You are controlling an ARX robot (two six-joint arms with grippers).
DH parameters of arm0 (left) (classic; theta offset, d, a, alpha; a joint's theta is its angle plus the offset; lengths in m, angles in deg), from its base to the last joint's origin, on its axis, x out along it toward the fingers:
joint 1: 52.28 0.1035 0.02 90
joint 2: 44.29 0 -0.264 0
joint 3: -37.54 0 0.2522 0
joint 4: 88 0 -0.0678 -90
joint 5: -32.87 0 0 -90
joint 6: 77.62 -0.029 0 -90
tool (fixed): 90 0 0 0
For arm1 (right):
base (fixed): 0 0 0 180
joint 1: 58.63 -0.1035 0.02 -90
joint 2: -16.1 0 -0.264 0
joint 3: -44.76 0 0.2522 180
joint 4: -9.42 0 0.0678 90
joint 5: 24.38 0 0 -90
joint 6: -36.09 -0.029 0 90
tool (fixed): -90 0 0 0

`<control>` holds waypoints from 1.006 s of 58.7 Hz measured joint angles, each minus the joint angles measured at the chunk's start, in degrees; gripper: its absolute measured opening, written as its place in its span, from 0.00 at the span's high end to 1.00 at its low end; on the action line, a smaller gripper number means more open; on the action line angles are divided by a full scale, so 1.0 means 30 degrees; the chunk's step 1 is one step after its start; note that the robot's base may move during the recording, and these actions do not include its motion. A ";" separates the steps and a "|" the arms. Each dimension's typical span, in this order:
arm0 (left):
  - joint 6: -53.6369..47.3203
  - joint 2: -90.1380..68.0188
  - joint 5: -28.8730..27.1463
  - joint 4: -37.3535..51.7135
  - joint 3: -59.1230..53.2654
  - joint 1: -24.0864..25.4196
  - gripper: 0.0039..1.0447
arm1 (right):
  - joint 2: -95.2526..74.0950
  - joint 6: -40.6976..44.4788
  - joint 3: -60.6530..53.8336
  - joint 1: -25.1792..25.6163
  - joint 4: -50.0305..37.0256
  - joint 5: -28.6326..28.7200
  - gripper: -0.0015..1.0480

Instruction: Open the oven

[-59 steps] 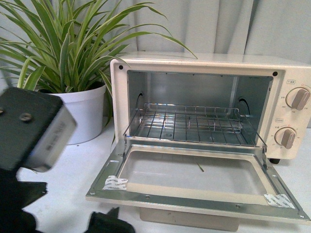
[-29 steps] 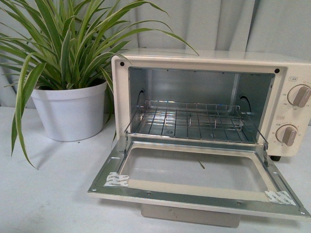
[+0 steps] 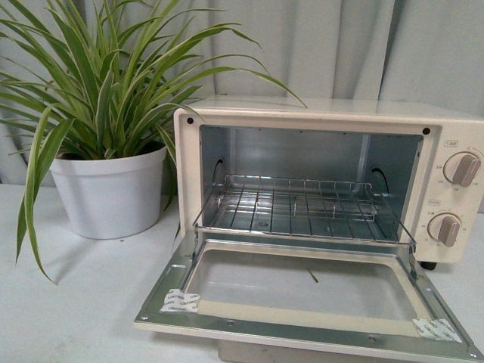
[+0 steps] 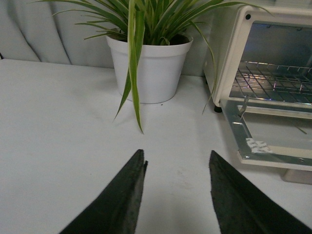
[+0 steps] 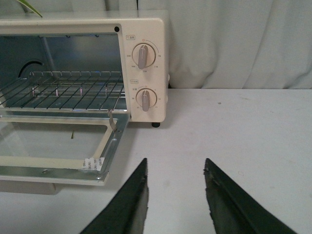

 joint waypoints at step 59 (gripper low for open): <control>-0.0240 0.4765 0.5501 -0.4379 -0.0255 0.5763 0.87 | 0.0823 0.0175 -0.0787 0.0000 -0.0095 -0.0007 0.89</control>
